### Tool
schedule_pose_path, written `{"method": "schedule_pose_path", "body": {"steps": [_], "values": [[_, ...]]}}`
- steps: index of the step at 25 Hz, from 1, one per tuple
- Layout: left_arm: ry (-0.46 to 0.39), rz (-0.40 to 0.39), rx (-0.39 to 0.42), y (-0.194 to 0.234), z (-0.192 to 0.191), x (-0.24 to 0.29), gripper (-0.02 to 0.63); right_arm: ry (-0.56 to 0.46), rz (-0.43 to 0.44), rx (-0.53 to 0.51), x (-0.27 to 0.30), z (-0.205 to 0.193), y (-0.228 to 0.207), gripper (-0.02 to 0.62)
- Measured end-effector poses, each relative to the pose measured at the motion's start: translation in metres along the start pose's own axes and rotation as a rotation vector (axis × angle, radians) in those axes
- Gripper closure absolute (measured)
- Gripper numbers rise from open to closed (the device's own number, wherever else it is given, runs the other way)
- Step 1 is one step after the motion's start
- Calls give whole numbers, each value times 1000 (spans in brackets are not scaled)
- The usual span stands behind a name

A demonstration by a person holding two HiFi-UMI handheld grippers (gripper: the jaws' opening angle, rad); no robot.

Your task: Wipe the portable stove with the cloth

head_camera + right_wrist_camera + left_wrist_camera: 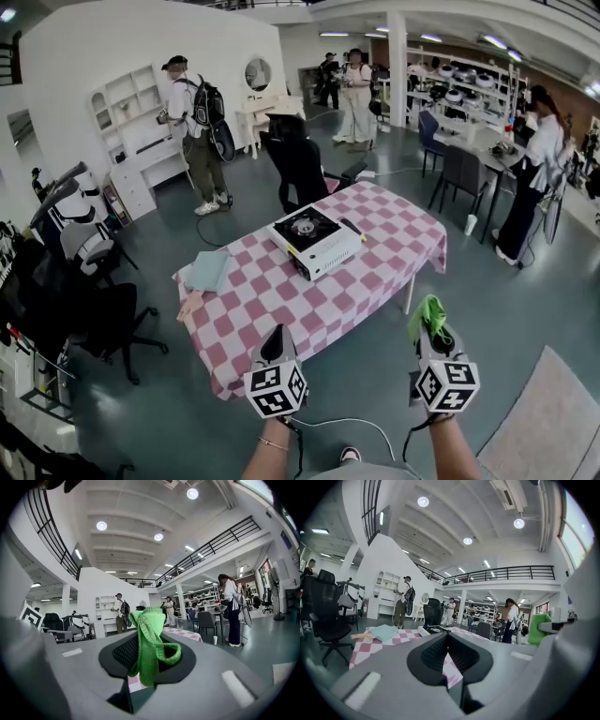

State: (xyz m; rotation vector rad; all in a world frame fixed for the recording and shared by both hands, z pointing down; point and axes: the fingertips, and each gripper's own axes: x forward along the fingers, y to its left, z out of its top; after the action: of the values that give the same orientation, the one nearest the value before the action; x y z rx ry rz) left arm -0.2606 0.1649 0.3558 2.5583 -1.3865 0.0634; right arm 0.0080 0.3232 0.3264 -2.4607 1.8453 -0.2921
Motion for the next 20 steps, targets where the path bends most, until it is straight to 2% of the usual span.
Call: {"method": "schedule_pose_path", "body": {"steps": [9,15,20], "values": [[59,43,26,-13,-14,61,606,27,-4,60,59,-8,-54,509],[74,48,28,-16,-17,104,606,60,-12,84,92,-21,-74,508],[66,67,10,-13,-16,158,606,58,-4,75,142,-16,-91,509]]}}
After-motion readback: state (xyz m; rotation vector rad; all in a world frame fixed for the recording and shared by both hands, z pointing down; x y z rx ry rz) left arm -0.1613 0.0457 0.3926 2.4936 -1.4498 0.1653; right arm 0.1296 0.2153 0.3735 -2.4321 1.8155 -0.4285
